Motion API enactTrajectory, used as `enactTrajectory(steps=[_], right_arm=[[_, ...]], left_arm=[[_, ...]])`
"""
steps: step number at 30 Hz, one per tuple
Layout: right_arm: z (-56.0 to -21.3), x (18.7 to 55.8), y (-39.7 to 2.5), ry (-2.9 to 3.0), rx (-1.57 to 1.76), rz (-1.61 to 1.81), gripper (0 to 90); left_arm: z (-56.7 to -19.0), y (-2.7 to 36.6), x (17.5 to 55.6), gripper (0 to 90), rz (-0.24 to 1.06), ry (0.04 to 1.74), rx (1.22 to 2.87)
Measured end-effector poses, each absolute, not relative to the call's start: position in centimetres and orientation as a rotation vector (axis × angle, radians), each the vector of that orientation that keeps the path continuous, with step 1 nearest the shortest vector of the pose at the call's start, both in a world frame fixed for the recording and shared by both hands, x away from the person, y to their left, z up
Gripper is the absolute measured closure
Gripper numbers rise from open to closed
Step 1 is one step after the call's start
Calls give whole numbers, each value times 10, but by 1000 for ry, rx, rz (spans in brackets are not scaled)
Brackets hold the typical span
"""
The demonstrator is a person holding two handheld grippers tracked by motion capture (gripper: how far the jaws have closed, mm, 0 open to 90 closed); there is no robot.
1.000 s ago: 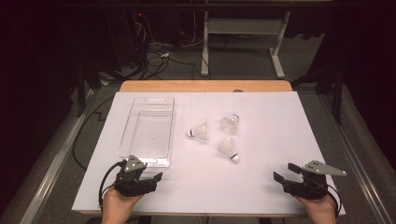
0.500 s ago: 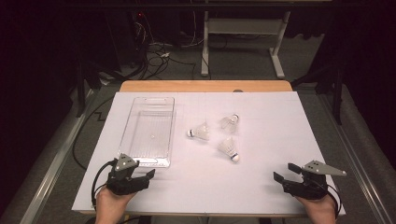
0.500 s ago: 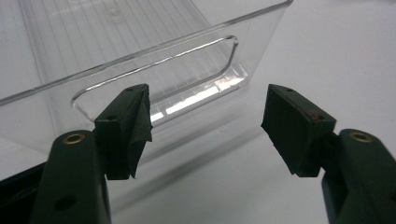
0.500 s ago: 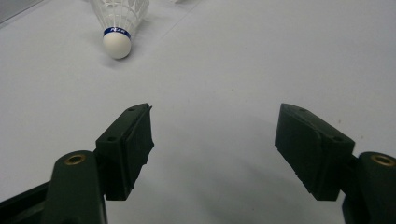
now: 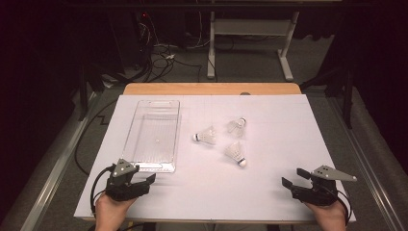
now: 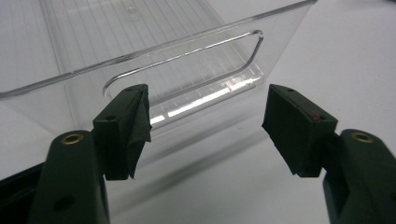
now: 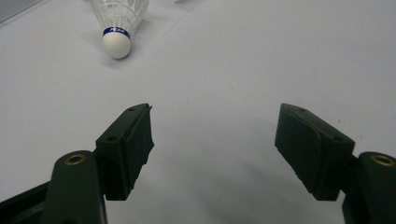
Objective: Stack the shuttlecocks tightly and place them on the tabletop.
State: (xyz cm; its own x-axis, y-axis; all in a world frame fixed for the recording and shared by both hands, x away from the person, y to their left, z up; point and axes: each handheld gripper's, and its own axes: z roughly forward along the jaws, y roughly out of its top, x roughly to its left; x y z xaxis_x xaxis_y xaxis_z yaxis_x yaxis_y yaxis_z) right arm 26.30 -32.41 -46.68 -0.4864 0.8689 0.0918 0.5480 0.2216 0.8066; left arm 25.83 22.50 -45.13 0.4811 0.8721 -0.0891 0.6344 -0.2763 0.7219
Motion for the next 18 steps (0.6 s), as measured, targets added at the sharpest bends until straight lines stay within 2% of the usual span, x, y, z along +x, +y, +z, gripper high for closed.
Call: enactTrajectory(steps=[18], right_arm=[[-467,263,-324,2123,1311,1158,278]], left_arm=[[-462,235,255,314,418,1269,1950]])
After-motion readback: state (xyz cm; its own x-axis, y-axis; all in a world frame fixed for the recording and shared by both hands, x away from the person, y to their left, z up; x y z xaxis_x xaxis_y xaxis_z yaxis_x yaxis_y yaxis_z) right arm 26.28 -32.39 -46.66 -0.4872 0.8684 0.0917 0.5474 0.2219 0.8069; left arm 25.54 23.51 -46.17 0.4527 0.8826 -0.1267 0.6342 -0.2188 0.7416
